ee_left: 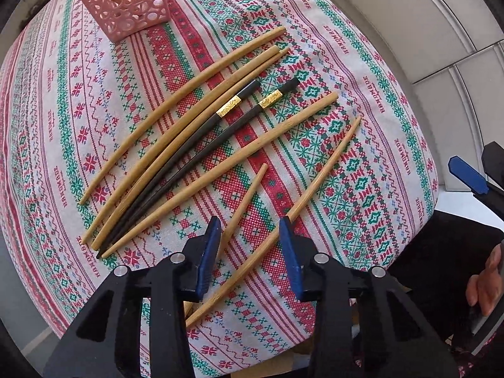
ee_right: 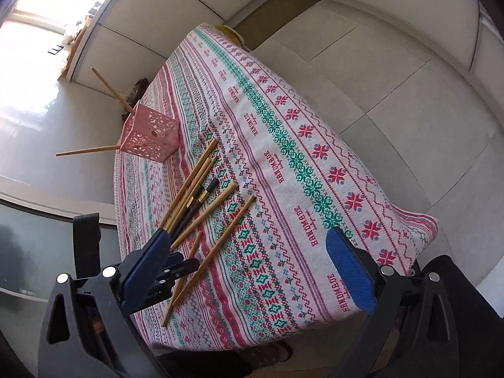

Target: Organize utensils

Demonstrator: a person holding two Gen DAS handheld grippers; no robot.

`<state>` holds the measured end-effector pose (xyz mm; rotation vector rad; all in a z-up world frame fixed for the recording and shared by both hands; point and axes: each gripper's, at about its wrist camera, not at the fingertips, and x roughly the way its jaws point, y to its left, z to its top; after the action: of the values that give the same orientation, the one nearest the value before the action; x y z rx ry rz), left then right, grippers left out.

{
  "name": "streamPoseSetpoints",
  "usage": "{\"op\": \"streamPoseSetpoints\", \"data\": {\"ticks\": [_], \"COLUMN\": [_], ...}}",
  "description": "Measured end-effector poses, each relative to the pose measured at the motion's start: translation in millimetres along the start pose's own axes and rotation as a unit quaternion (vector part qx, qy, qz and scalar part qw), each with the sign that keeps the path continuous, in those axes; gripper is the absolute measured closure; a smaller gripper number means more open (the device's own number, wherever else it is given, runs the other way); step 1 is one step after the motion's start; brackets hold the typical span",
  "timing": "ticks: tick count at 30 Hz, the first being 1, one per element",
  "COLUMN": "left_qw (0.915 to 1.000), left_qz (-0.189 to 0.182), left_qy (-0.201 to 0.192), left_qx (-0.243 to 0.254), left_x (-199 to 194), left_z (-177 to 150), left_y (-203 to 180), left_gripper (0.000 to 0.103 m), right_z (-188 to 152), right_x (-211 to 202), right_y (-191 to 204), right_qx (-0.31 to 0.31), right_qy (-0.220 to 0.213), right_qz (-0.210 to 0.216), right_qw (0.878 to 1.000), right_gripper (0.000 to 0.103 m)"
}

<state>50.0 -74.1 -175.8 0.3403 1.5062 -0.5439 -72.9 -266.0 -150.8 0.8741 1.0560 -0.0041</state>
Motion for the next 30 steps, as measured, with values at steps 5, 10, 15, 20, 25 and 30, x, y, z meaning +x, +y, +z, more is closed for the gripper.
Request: {"op": "streamPoseSetpoints", "data": {"ticks": [5, 10, 15, 20, 25, 30], "left_qw": [0.9998, 0.9989, 0.9937, 0.9851, 0.9753, 0.9684], "left_qz": [0.020, -0.014, -0.053, -0.072, -0.068, -0.040], "left_qy": [0.001, -0.038, -0.090, -0.153, -0.209, -0.246], "left_qx": [0.008, -0.022, -0.042, -0.031, -0.019, -0.014], "left_x": [9, 2, -15, -56, -90, -107], "left_z": [-1, -18, -46, -73, -84, -83], "left_y": [-1, 26, 45, 56, 56, 42], "left_gripper": [0.084, 0.097, 0.098, 0.098, 0.098, 0.098], "right_z": [0, -2, -8, -8, -7, -7], "right_x": [4, 17, 36, 53, 72, 93], "right_y": [0, 3, 19, 26, 32, 50], "right_qx": [0.005, -0.001, -0.020, -0.004, 0.006, -0.013], "right_qy": [0.004, 0.018, 0.043, 0.060, 0.075, 0.074], "right_qz": [-0.010, -0.042, -0.069, -0.094, -0.122, -0.155], "right_qw": [1.000, 0.999, 0.996, 0.994, 0.990, 0.985], "right_gripper": [0.007, 0.007, 0.007, 0.019, 0.033, 0.041]}}
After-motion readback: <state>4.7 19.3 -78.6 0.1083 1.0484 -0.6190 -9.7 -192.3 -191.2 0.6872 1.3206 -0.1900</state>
